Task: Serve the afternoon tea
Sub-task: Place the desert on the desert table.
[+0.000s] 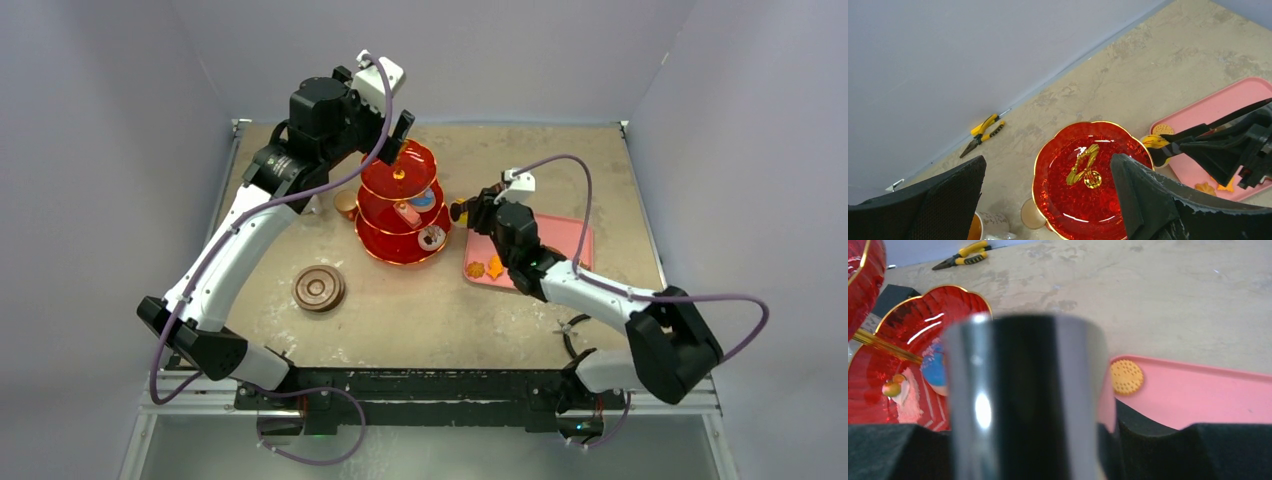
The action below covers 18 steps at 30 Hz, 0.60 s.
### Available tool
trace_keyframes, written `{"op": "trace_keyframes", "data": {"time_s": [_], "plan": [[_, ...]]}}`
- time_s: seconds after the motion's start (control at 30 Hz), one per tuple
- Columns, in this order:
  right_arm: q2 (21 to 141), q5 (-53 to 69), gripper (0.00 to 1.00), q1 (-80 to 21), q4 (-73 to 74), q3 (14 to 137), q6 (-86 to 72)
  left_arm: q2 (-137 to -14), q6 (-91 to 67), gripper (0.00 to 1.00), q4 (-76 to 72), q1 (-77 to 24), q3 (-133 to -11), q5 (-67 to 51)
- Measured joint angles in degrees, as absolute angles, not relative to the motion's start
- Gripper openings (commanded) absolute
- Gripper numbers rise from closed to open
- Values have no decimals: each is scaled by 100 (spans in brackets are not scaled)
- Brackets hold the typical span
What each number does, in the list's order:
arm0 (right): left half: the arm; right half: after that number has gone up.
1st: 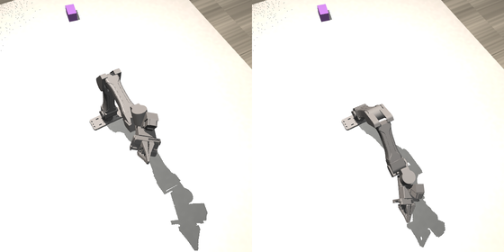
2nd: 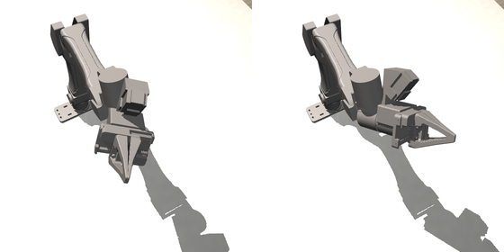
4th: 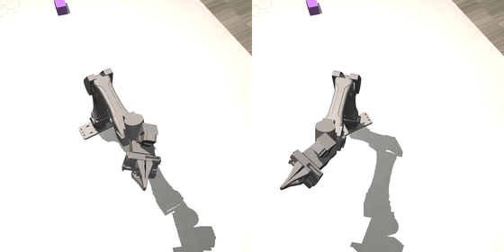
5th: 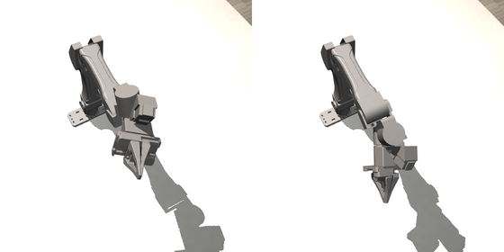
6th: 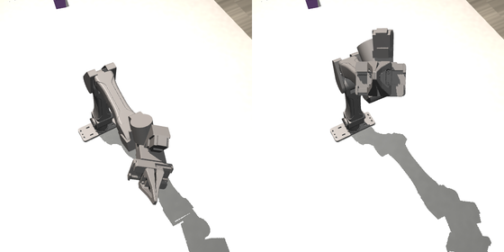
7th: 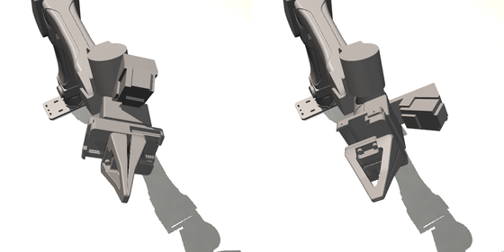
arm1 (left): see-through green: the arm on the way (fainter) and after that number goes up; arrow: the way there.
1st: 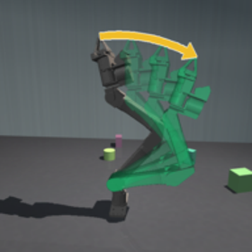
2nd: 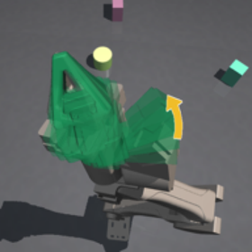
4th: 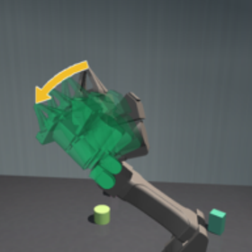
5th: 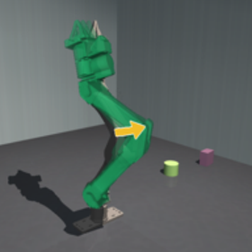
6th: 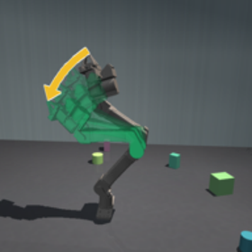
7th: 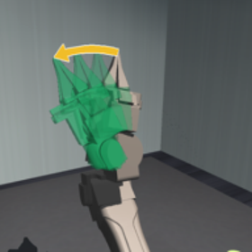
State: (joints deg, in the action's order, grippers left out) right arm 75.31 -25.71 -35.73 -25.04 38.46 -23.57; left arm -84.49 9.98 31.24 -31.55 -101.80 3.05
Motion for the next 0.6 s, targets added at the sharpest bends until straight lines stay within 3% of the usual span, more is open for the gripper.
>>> {"op": "trace_keyframes", "data": {"time_s": [0.3,0.6], "plan": [[8611,-2073,43,-3568,-3371,4460,-2215,-8449,1000,95,3142,-3155,-10180,307],[9083,-1682,51,-3559,-3717,4512,-2187,-8449,1000,95,3138,-3155,-10180,309]]}}
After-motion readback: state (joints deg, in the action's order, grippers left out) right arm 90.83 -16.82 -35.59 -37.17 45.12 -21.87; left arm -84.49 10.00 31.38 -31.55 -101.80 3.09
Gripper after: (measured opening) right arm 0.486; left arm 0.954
